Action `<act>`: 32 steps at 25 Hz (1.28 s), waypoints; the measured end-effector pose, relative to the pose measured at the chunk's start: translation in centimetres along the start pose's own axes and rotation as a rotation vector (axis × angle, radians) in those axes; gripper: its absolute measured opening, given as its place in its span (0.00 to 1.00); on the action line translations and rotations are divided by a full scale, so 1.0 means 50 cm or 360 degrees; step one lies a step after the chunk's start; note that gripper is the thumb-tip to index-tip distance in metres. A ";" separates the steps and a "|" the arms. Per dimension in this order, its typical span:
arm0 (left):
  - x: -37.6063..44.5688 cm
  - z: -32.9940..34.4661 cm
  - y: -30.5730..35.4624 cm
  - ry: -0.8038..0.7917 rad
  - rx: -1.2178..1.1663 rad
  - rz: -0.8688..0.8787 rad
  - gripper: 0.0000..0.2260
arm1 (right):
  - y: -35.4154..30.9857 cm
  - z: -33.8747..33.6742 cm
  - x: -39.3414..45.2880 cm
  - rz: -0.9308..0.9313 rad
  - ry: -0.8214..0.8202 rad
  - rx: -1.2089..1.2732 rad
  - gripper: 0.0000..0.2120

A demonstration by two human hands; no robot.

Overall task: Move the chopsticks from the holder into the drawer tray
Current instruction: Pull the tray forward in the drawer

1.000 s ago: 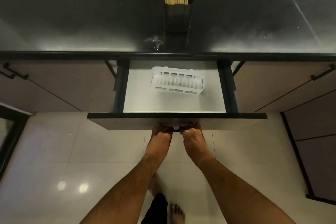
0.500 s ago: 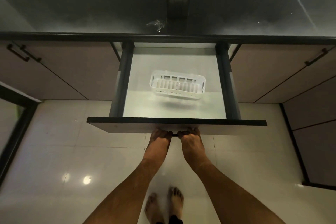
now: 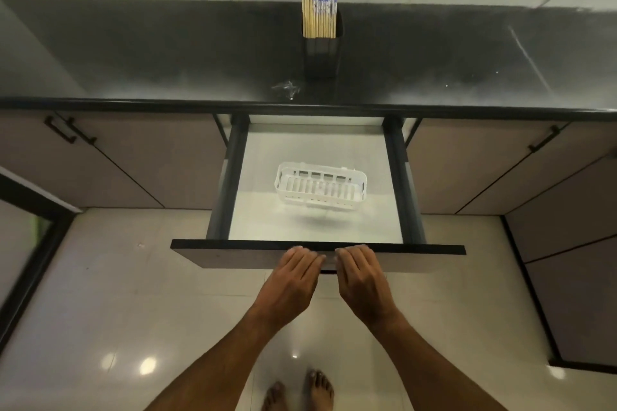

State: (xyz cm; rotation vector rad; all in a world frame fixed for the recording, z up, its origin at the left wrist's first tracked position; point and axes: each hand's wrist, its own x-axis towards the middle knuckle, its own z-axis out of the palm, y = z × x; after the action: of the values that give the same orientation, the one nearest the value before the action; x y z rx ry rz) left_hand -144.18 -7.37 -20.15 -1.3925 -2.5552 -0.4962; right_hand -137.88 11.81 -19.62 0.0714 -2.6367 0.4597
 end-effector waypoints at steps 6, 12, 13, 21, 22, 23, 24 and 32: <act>0.134 -0.072 -0.032 0.0190 0.0024 -0.0529 0.19 | 0.035 -0.051 0.119 0.0299 0.0115 -0.0006 0.13; 0.220 -0.063 -0.128 0.0256 -0.0370 -0.1230 0.16 | 0.100 -0.020 0.228 0.0655 -0.0081 0.0193 0.15; 0.231 -0.052 -0.148 0.0258 -0.0460 -0.1345 0.16 | 0.113 -0.005 0.241 0.0720 -0.0129 0.0222 0.14; 0.336 0.060 -0.318 0.0040 -0.0813 -0.1697 0.16 | 0.230 0.132 0.314 0.1345 -0.0266 0.0429 0.09; 0.342 0.076 -0.334 -0.0016 -0.0845 -0.1700 0.15 | 0.238 0.145 0.316 0.1380 -0.0315 0.0413 0.12; 0.346 0.089 -0.347 -0.0067 -0.0884 -0.1701 0.13 | 0.244 0.155 0.316 0.1385 -0.0353 0.0397 0.14; 0.347 0.101 -0.355 -0.0107 -0.0931 -0.1724 0.11 | 0.249 0.161 0.315 0.1383 -0.0373 0.0397 0.16; 0.343 0.109 -0.341 0.0020 -0.1297 -0.1889 0.07 | 0.257 0.158 0.338 0.1413 -0.0447 0.0482 0.19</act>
State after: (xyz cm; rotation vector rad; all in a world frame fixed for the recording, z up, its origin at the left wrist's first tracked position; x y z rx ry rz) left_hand -167.81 -0.54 -23.11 0.2898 -3.0157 -1.8005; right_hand -158.04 21.78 -22.62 -1.0371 -2.7150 1.1994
